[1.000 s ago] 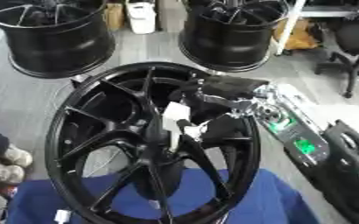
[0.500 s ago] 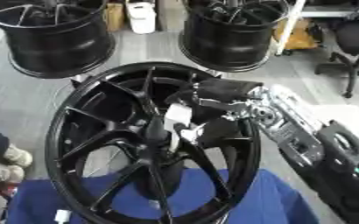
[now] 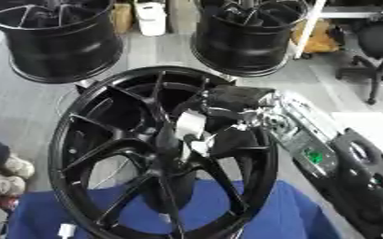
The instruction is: Pull the pin out of the wheel hub.
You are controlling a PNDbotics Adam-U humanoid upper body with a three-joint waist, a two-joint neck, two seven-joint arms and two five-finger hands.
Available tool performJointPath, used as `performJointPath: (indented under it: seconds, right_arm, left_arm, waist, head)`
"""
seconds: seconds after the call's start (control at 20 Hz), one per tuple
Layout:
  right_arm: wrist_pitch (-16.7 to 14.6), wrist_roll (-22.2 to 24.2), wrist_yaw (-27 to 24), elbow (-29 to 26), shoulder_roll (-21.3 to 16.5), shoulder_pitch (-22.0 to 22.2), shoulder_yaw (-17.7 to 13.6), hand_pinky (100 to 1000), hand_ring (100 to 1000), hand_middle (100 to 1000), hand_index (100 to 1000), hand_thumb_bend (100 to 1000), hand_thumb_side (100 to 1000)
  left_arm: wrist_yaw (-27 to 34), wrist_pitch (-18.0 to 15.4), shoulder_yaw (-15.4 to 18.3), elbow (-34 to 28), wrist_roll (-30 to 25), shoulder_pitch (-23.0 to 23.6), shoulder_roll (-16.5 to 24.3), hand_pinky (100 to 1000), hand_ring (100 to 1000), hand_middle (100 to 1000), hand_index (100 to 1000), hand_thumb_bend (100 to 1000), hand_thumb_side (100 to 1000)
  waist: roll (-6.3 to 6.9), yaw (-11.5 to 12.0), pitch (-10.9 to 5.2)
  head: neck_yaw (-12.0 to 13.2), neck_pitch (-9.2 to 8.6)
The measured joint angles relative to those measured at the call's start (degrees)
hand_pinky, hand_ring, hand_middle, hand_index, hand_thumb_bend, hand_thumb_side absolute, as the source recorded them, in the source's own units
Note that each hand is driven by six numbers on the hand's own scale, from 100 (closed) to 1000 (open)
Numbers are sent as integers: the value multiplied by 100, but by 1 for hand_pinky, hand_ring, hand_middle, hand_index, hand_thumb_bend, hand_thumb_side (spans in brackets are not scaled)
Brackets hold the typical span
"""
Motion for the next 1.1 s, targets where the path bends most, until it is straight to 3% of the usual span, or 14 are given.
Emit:
performJointPath:
  seconds: [0.3, 0.5, 0.6, 0.7, 0.75, 1.1]
  right_arm:
    - [26, -1, 43, 15, 15, 49, -4, 599, 552, 582, 918, 100, 616]
    - [84, -58, 21, -30, 1, 97, -8, 578, 527, 521, 900, 100, 527]
    - [120, -94, 3, -45, -12, 100, -10, 543, 491, 478, 877, 100, 351]
    - [156, -135, -26, -54, -18, 102, -10, 530, 479, 465, 867, 100, 291]
    - [173, -156, -33, -55, -26, 103, -10, 511, 463, 447, 853, 100, 219]
    - [292, -404, -184, -88, -69, 104, -3, 454, 407, 390, 795, 100, 199]
  left_arm:
    - [-2, 0, 0, 0, -1, 0, 0, 729, 648, 605, 687, 350, 784]
    - [-7, 0, 0, 0, -1, 0, 0, 729, 648, 605, 687, 349, 784]
    - [-8, 0, 0, 0, -2, 0, -1, 729, 648, 606, 687, 349, 785]
    - [-10, 0, 0, 0, -2, 0, -1, 729, 648, 606, 687, 349, 785]
    - [-11, 0, 0, 0, -2, 0, -1, 729, 648, 606, 687, 348, 785]
    - [-21, 8, 0, 0, -11, 0, -1, 730, 648, 606, 687, 348, 786]
  waist:
    - [-2, 5, 1]
    - [-3, 12, 2]
    - [-3, 14, 2]
    - [-4, 15, 4]
    - [-4, 16, 4]
    - [-5, 16, 22]
  head:
    - [-17, 0]
    - [-18, 0]
    - [-19, 0]
    - [-19, 0]
    - [-19, 0]
    - [-25, 0]
